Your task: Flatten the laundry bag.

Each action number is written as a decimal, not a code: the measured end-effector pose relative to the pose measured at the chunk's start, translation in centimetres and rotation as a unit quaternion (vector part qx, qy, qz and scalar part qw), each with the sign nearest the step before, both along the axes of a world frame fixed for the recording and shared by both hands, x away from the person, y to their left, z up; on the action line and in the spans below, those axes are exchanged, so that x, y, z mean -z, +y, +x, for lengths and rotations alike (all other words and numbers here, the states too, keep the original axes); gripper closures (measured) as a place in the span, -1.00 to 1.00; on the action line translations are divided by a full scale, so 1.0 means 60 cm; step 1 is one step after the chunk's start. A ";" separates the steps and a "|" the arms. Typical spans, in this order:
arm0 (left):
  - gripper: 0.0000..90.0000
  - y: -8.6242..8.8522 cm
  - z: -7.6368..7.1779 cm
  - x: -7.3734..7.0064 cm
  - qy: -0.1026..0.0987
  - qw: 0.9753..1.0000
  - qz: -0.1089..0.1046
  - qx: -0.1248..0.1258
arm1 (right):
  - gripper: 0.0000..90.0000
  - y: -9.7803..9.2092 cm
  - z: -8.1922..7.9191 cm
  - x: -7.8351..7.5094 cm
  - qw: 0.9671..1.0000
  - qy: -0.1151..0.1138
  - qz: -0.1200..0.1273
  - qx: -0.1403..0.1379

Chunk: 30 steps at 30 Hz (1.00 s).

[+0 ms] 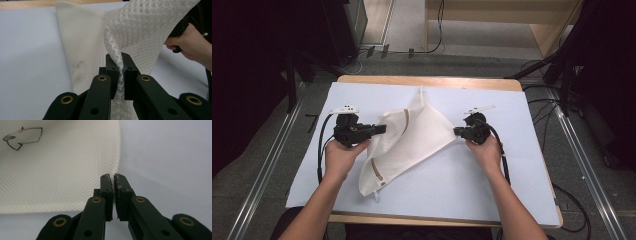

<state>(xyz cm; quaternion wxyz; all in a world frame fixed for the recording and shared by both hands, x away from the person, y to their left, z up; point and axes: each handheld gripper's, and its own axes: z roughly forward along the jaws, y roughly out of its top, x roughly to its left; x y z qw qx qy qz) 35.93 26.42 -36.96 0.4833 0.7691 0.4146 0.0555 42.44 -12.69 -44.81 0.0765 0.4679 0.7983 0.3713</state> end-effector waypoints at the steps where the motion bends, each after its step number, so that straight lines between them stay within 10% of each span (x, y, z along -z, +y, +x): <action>1: 0.94 0.000 0.000 0.000 0.000 1.000 0.000 0.000 | 0.95 0.000 0.000 0.000 1.000 0.000 0.000 0.000; 30: 0.92 0.038 0.032 0.037 0.044 0.998 -0.004 -0.037 | 0.95 -0.130 -0.030 -0.008 0.998 -0.008 0.010 0.069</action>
